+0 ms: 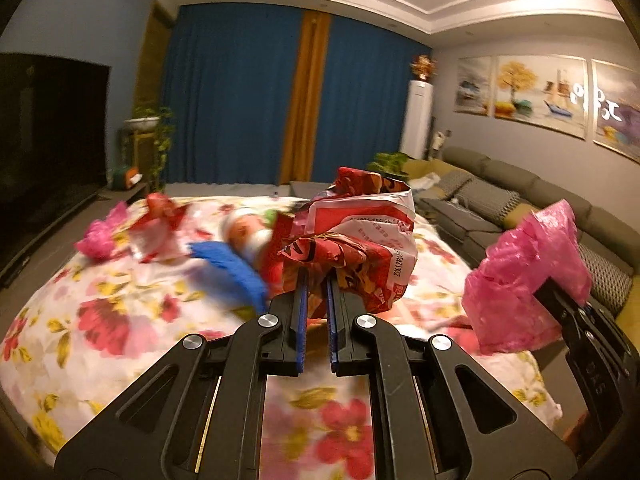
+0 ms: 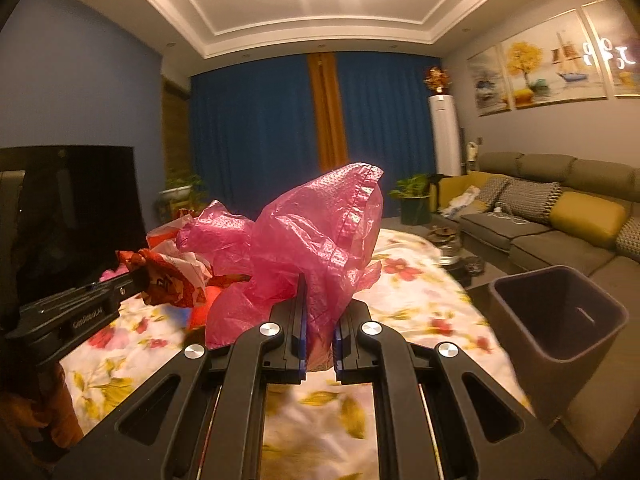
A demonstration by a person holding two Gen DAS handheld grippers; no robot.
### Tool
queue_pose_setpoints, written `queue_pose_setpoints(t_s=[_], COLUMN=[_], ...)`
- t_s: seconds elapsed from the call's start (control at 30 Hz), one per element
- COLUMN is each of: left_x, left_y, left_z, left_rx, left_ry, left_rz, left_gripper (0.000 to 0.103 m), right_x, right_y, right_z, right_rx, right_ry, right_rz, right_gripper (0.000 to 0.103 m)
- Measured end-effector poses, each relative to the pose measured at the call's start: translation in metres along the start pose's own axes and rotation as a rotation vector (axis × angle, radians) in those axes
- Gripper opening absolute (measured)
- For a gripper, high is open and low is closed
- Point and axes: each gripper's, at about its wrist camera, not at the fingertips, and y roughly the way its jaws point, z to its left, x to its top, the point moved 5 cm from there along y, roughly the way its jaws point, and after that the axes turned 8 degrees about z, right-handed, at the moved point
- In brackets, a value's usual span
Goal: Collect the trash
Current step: 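Carry the pink bag and the wrapper with both tools over the gray bin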
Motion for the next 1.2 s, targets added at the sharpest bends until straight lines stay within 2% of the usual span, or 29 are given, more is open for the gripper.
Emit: queue_pose_setpoints(t_s=[0.17, 0.5, 0.6, 0.9, 1.2], left_x=[0.003, 0.014, 0.016, 0.015, 0.008], left_y=[0.007, 0.038, 0.051, 0.101, 0.136], left_z=[-0.052, -0.171, -0.207, -0.282, -0.310], left_rx=[-0.081, -0.263, -0.313, -0.401, -0.443], left_ry=[0.058, 0.150, 0.170, 0.212, 0.220], left_rz=[0.006, 0.006, 0.002, 0.041, 0.080], left_gripper=[0.008, 0.008, 0.008, 0.008, 0.008], right_x=[0.001, 0.004, 0.002, -0.011, -0.007], right_y=[-0.013, -0.036, -0.037, -0.030, -0.008], right_z=[-0.038, -0.142, -0.166, -0.220, -0.250], right_rx=[-0.095, -0.378, -0.439, -0.547, -0.593], right_ry=[0.040, 0.126, 0.140, 0.194, 0.206], right_rz=[-0.026, -0.072, -0.073, -0.064, -0.056], right_gripper=[0.011, 0.011, 0.011, 0.011, 0.010])
